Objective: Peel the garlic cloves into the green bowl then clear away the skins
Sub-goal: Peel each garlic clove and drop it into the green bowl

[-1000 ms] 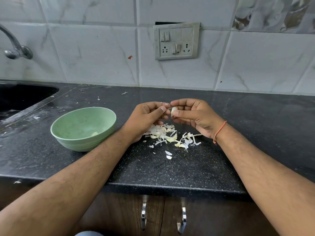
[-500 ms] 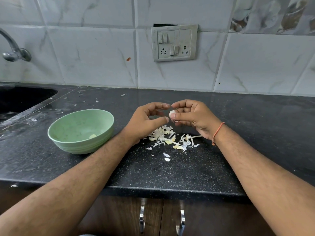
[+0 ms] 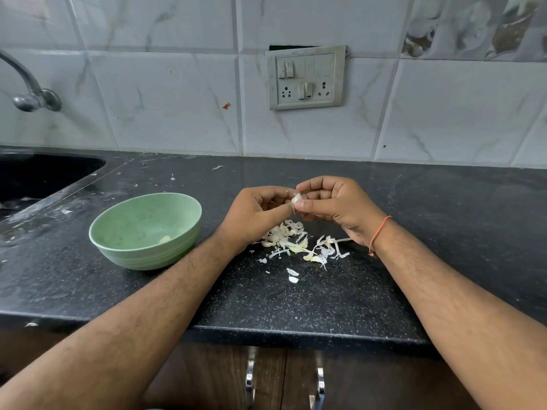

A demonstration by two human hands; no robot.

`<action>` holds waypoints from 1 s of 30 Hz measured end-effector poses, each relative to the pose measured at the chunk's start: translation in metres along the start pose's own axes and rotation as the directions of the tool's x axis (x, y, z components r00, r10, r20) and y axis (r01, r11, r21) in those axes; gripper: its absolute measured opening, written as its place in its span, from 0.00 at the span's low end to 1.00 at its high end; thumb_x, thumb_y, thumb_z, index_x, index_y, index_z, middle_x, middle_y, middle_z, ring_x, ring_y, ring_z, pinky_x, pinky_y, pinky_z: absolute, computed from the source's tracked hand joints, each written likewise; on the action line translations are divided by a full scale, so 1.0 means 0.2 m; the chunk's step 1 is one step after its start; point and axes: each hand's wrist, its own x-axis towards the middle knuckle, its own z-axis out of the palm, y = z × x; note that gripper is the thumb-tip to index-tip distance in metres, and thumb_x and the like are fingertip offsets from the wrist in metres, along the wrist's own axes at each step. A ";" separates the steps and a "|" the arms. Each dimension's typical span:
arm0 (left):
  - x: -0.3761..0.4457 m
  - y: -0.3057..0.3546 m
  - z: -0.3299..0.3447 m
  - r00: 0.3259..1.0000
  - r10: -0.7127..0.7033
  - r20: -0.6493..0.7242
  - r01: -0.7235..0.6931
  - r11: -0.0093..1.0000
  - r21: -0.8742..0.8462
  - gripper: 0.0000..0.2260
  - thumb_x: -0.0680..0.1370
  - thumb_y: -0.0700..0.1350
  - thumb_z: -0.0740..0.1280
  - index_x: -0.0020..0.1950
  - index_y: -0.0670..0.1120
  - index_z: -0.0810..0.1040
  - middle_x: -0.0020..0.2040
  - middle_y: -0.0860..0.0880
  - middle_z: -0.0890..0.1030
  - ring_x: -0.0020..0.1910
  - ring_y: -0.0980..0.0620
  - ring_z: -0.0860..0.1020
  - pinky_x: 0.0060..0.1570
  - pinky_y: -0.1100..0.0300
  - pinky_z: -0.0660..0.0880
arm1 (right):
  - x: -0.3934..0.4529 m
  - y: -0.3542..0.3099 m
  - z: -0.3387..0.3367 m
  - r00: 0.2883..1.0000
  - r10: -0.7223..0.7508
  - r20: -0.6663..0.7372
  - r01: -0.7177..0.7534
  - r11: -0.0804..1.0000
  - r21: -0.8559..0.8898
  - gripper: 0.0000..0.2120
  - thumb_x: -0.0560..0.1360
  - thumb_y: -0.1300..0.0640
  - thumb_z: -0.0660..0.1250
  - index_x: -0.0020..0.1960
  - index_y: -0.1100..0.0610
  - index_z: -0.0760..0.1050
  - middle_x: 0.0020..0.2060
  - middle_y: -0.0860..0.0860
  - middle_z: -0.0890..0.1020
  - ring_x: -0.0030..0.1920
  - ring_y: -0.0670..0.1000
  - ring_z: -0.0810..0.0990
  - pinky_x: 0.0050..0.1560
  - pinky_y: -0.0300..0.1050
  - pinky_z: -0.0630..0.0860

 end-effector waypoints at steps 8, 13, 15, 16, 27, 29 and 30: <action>0.00 0.00 -0.01 1.000 0.005 -0.024 -0.006 1.000 -0.005 0.08 0.77 0.37 0.77 0.56 0.42 0.87 0.50 0.41 0.88 0.48 0.47 0.86 0.54 0.44 0.83 | 0.00 0.01 0.02 0.997 -0.068 -0.026 0.065 0.994 -0.086 0.16 0.73 0.65 0.80 0.59 0.61 0.84 0.48 0.60 0.89 0.48 0.56 0.88 0.52 0.52 0.85; -0.01 0.00 0.00 0.998 0.023 -0.061 -0.023 1.000 -0.005 0.10 0.74 0.44 0.79 0.54 0.44 0.88 0.47 0.43 0.88 0.44 0.50 0.85 0.48 0.52 0.83 | 0.00 0.01 0.04 0.994 -0.096 -0.047 0.092 0.992 -0.090 0.16 0.72 0.67 0.80 0.59 0.62 0.84 0.47 0.60 0.89 0.45 0.53 0.88 0.45 0.43 0.84; -0.01 0.00 0.00 0.998 0.018 -0.054 -0.018 1.000 -0.008 0.09 0.74 0.44 0.79 0.53 0.44 0.88 0.46 0.44 0.88 0.44 0.50 0.85 0.47 0.53 0.82 | 0.00 0.01 0.05 0.995 -0.091 -0.048 0.086 0.993 -0.085 0.16 0.72 0.68 0.80 0.59 0.62 0.84 0.46 0.59 0.89 0.45 0.53 0.89 0.44 0.41 0.83; -0.01 0.00 0.00 0.999 0.014 -0.047 -0.014 1.000 -0.012 0.09 0.74 0.44 0.79 0.52 0.44 0.88 0.47 0.44 0.88 0.44 0.50 0.85 0.47 0.53 0.82 | 0.00 0.01 0.05 0.995 -0.085 -0.046 0.081 0.994 -0.079 0.16 0.72 0.68 0.80 0.59 0.63 0.84 0.46 0.59 0.89 0.45 0.53 0.89 0.44 0.41 0.83; -0.01 0.03 -0.01 0.993 -0.119 -0.019 0.117 0.989 -0.087 0.06 0.74 0.35 0.77 0.50 0.42 0.87 0.47 0.40 0.88 0.48 0.42 0.87 0.57 0.42 0.84 | -0.01 0.00 0.06 0.998 -0.061 0.008 0.062 0.997 -0.056 0.15 0.73 0.68 0.79 0.59 0.64 0.84 0.48 0.61 0.89 0.47 0.56 0.89 0.46 0.43 0.85; -0.01 0.04 0.00 0.991 -0.129 -0.029 0.126 0.987 -0.096 0.06 0.75 0.35 0.77 0.51 0.41 0.87 0.47 0.40 0.88 0.47 0.42 0.87 0.53 0.47 0.85 | -0.01 0.00 0.06 0.997 -0.076 0.011 0.077 0.994 -0.077 0.15 0.73 0.67 0.79 0.59 0.64 0.84 0.48 0.61 0.89 0.48 0.56 0.89 0.49 0.45 0.86; -0.01 0.04 0.00 0.990 -0.135 -0.038 0.131 0.987 -0.098 0.06 0.75 0.34 0.77 0.51 0.41 0.87 0.47 0.39 0.88 0.46 0.44 0.87 0.48 0.52 0.84 | -0.01 0.00 0.06 0.996 -0.091 0.006 0.092 0.991 -0.094 0.15 0.73 0.66 0.80 0.59 0.63 0.85 0.47 0.60 0.89 0.48 0.55 0.89 0.50 0.47 0.86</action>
